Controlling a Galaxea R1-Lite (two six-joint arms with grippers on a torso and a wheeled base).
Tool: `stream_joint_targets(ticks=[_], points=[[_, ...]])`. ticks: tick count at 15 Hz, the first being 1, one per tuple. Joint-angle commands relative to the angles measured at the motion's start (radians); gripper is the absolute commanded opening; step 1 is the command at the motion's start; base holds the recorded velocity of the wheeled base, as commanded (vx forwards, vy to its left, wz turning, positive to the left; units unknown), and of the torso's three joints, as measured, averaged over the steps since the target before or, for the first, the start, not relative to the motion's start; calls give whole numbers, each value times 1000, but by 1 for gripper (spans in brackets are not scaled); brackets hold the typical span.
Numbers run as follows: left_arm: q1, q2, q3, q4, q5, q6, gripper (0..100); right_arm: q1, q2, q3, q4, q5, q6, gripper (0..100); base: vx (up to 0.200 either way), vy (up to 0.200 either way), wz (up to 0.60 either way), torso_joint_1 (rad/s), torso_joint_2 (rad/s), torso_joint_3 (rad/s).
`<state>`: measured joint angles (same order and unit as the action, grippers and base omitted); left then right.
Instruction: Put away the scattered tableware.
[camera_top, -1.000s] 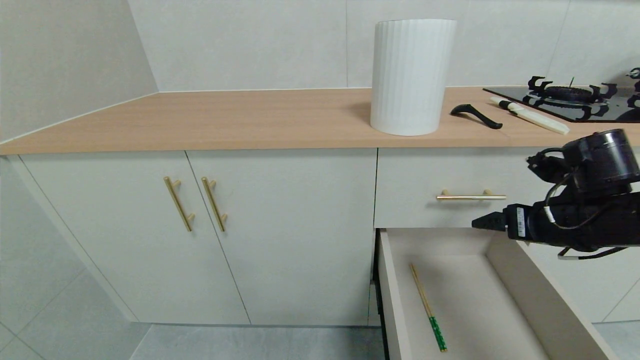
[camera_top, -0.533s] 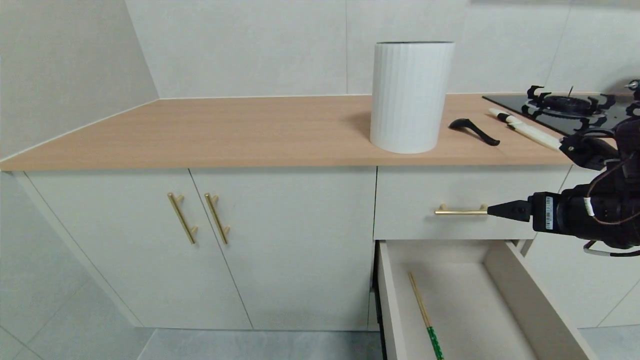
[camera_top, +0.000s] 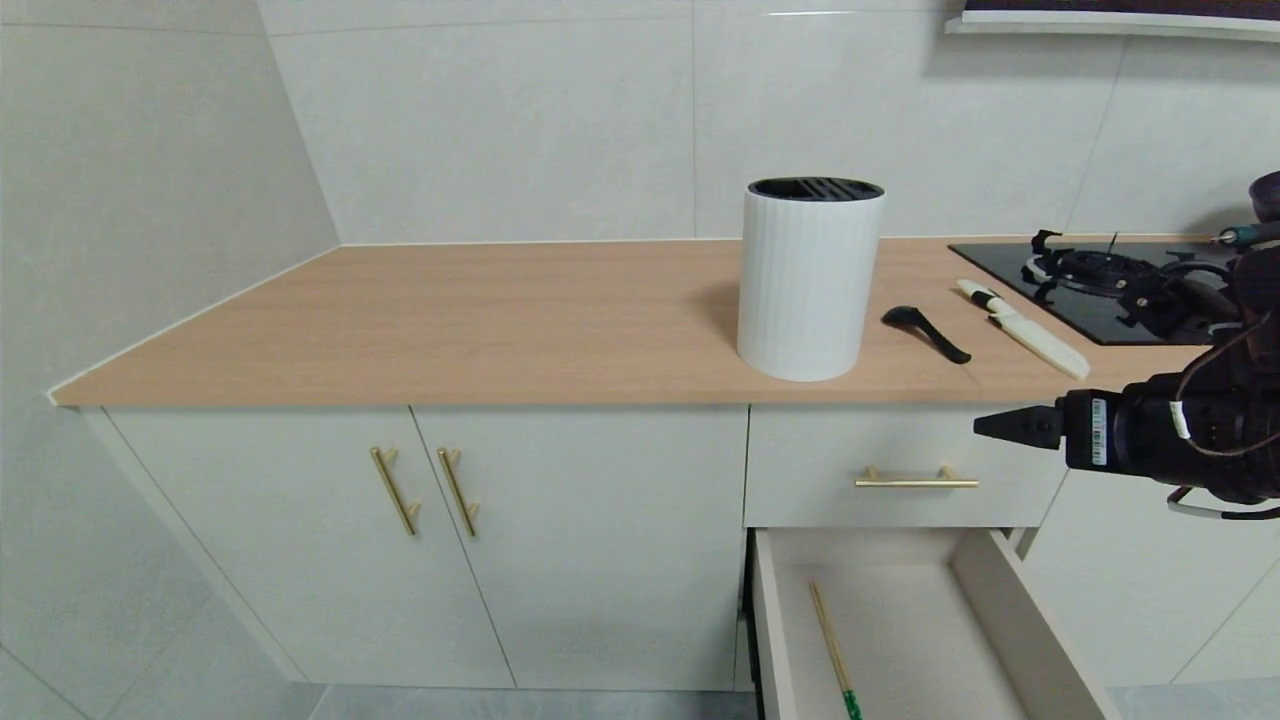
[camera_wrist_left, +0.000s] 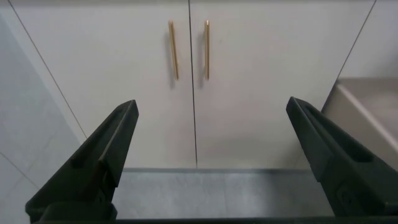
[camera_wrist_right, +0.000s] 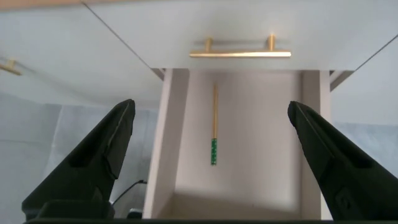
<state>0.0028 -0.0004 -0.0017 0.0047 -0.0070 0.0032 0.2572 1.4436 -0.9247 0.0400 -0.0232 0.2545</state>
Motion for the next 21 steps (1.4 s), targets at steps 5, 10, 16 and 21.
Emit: stream_joint_targets(ticks=[5,10,16,21], points=[[0,0,0,0,1,0,100,10,18,6,-2,0,-6,100,0,0,0,207,-487,-291],[0,0,0,0,-1,0,100,10,31,7,-43,0,-9,100,0,0,0,188,-435,-247],[0,0,0,0,1,0,100,-135,436,-131,-548,5,-196,100,0,0,0,15,-33,-19],[0,0,0,0,-1,0,100,-225,635,-181,-568,152,-365,100,0,0,0,0,0,0]])
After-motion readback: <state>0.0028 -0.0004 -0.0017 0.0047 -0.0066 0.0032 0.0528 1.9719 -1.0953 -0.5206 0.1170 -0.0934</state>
